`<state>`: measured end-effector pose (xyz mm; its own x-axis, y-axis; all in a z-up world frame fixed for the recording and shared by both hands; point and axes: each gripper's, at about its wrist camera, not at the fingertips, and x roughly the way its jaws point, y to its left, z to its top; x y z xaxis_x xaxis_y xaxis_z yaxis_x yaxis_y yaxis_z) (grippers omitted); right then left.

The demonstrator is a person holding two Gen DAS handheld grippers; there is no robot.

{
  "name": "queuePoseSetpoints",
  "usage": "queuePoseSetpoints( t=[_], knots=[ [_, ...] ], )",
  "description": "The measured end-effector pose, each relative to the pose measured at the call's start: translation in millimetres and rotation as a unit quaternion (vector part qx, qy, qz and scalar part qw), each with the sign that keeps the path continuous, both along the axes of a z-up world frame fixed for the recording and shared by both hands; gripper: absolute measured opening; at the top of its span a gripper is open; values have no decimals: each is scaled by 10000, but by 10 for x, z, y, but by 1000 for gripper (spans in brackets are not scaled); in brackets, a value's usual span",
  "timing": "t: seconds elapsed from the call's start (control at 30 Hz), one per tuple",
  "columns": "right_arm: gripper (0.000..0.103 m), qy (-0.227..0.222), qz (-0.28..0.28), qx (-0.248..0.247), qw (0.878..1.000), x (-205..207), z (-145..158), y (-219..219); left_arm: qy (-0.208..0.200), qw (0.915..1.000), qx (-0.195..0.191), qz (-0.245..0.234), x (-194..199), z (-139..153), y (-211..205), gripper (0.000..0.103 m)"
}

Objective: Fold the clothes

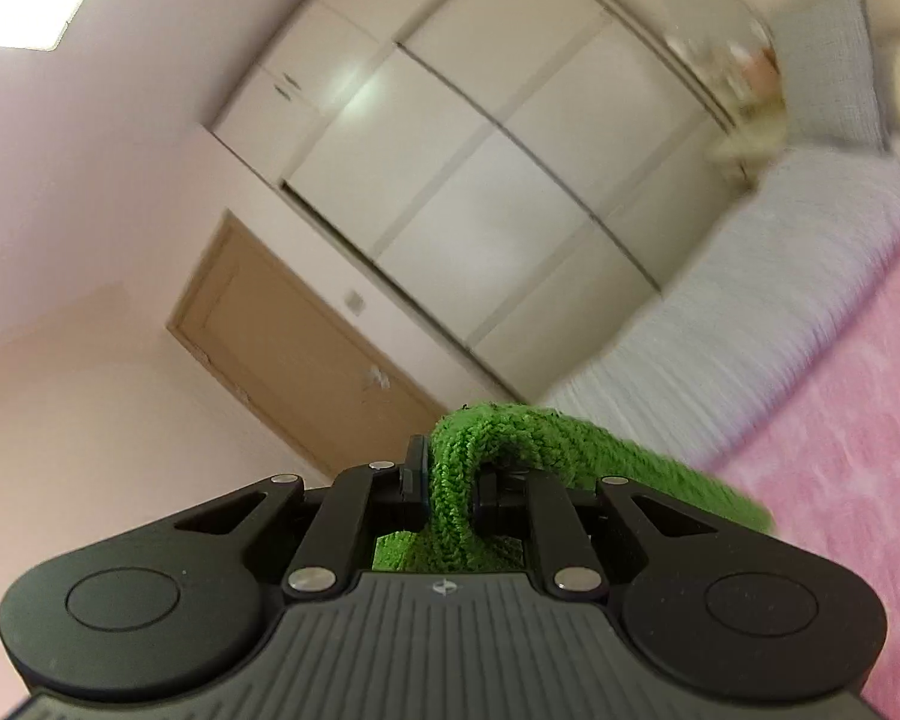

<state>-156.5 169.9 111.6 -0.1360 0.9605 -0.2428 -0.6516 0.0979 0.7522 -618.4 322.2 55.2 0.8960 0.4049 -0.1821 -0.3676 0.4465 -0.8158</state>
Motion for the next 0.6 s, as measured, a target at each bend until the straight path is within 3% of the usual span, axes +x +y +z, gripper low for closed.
queuePoseSetpoints(
  t=[0.1,0.13,0.17,0.23,0.27,0.3,0.37,0.43,0.53,0.6],
  knots=[
    [17,253,164,-1238,9918,-4,-731,-320,394,9933,-1073,196,-90,-726,-436,13],
    [25,337,218,-1648,9855,-5,-975,-427,652,9852,-1550,347,-146,-1049,-633,14],
    [28,420,272,-2054,9774,-6,-1219,-534,958,9732,-2011,568,-222,-1335,-835,15],
    [43,584,378,-2855,9559,-9,-1706,-747,1535,9415,-2865,891,-330,-1874,-1188,15],
    [43,664,430,-3248,9425,-10,-1950,-854,1804,9242,-3209,1016,-399,-2081,-1398,15],
    [43,713,425,-3629,9281,-4,-2143,-995,2039,9088,-3470,1102,-453,-2243,-1600,15],
    [43,795,433,-4213,9024,24,-2459,-1300,2288,8904,-3752,1185,-493,-2424,-1859,15],
    [43,820,514,-4389,8933,75,-2575,-1496,2427,8827,-3822,1259,-410,-2463,-2011,15],
    [45,646,635,-4487,8891,95,-2682,-1733,2512,8887,-3627,1244,-309,-2491,-2187,19],
    [45,553,742,-4490,8887,101,-2811,-1771,2595,8926,-3476,1225,-244,-2556,-2246,30]
  ],
)
